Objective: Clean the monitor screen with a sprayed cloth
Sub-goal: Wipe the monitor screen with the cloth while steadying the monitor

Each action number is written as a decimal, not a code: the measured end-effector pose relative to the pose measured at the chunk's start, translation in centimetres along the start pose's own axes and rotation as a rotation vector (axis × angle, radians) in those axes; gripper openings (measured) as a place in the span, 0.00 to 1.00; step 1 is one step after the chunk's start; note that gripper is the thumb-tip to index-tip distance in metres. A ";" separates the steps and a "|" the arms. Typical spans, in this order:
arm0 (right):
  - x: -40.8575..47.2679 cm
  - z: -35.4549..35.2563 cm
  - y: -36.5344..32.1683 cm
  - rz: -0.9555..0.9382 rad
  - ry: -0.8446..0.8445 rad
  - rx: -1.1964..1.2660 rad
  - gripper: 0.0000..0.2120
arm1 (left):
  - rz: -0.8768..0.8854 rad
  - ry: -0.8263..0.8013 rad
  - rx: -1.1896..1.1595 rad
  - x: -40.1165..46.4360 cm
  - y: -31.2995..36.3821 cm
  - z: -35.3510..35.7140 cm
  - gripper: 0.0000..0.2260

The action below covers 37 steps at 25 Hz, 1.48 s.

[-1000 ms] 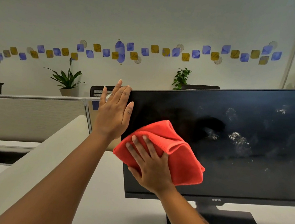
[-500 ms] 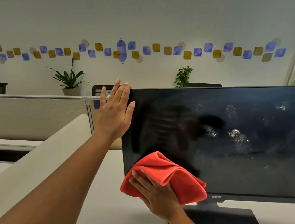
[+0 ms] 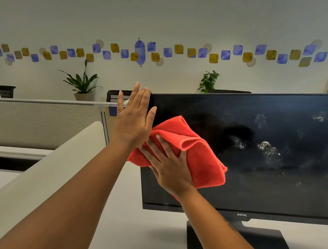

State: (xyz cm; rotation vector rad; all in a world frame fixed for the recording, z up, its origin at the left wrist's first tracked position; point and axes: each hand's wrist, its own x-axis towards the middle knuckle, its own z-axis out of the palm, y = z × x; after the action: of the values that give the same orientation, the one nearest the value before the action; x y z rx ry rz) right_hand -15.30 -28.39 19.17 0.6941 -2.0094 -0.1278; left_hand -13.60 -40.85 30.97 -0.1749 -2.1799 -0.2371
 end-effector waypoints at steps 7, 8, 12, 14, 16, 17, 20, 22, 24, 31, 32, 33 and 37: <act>-4.1 1.2 -1.6 -0.096 -0.079 0.069 0.30 | -0.009 -0.016 0.031 -0.1 -0.1 0.1 0.26; -4.9 1.3 -1.6 -0.142 -0.114 0.053 0.31 | -0.009 -0.018 0.033 -0.1 0.0 0.1 0.26; -8.2 2.1 -1.4 -0.424 -0.252 -0.049 0.33 | -0.024 -0.041 0.036 -0.2 0.3 0.0 0.27; -9.5 2.1 -1.0 -0.506 -0.267 -0.089 0.32 | -0.027 -0.060 0.046 -0.2 0.5 -0.1 0.27; -10.6 1.8 -0.4 -0.558 -0.278 -0.087 0.34 | -0.027 -0.078 0.058 -0.2 0.5 -0.4 0.26; -11.1 1.5 0.1 -0.566 -0.287 -0.069 0.35 | -0.024 -0.088 0.064 -0.2 0.5 -0.5 0.25; -12.6 0.4 2.2 -0.530 -0.286 0.015 0.37 | -0.013 -0.122 0.089 -0.3 0.5 -1.0 0.24; -13.6 -0.5 4.1 -0.478 -0.286 0.041 0.36 | -0.025 -0.133 0.104 -0.3 0.8 -1.1 0.24; -15.0 -1.6 6.1 -0.432 -0.305 0.040 0.36 | -0.040 -0.143 0.108 -0.2 1.1 -1.3 0.24; -19.8 -5.7 12.1 -0.243 -0.382 0.030 0.36 | -0.054 -0.198 0.134 0.0 1.3 -1.8 0.25; -20.0 -6.2 12.4 -0.181 -0.366 0.045 0.35 | -0.056 -0.199 0.141 0.1 1.3 -1.8 0.25; -19.9 -6.6 12.6 -0.098 -0.328 0.069 0.34 | -0.058 -0.196 0.147 0.1 1.4 -1.8 0.25; -15.5 -7.4 12.3 0.200 0.004 0.182 0.31 | 0.026 -0.142 0.160 0.2 2.7 -1.4 0.25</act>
State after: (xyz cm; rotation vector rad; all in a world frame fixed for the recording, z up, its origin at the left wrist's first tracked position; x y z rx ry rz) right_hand -8.63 -8.68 15.55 0.6015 -2.0914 0.1764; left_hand -12.06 -38.59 32.18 -0.1326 -2.3246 -0.0358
